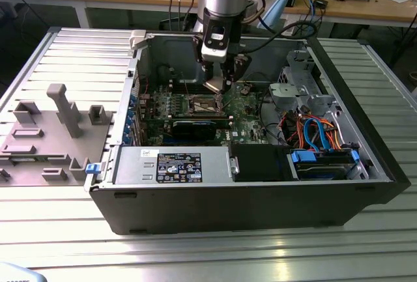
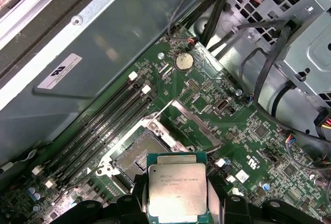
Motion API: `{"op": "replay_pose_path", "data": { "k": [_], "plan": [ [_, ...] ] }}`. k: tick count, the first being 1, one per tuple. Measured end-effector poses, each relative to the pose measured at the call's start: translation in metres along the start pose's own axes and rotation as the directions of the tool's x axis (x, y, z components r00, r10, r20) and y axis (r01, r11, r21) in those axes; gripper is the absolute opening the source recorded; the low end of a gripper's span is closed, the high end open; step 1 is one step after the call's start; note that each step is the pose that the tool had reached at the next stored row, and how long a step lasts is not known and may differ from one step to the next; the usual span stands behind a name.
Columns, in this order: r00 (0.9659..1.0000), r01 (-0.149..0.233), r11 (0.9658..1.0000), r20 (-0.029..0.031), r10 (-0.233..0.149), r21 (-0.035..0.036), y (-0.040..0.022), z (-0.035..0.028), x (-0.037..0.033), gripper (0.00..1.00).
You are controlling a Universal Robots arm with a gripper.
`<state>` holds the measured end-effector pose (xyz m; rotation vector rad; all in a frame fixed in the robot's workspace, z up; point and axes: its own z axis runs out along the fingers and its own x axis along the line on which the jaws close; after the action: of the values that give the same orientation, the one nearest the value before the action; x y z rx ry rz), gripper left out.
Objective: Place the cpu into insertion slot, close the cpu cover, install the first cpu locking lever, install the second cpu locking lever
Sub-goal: 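Place the cpu into insertion slot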
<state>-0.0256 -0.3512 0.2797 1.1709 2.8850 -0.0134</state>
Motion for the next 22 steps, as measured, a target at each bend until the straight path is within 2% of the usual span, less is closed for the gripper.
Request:
{"op": "replay_pose_path", "data": {
  "k": [19,22],
  "plan": [
    [0.9996,-0.029,0.9996,0.0047,0.029,0.0053,0.0,0.0013,0.0,0.55],
    [0.9993,-0.037,0.9993,0.0076,0.036,0.0082,0.0,0.0016,0.0001,0.55]
  ]
}}
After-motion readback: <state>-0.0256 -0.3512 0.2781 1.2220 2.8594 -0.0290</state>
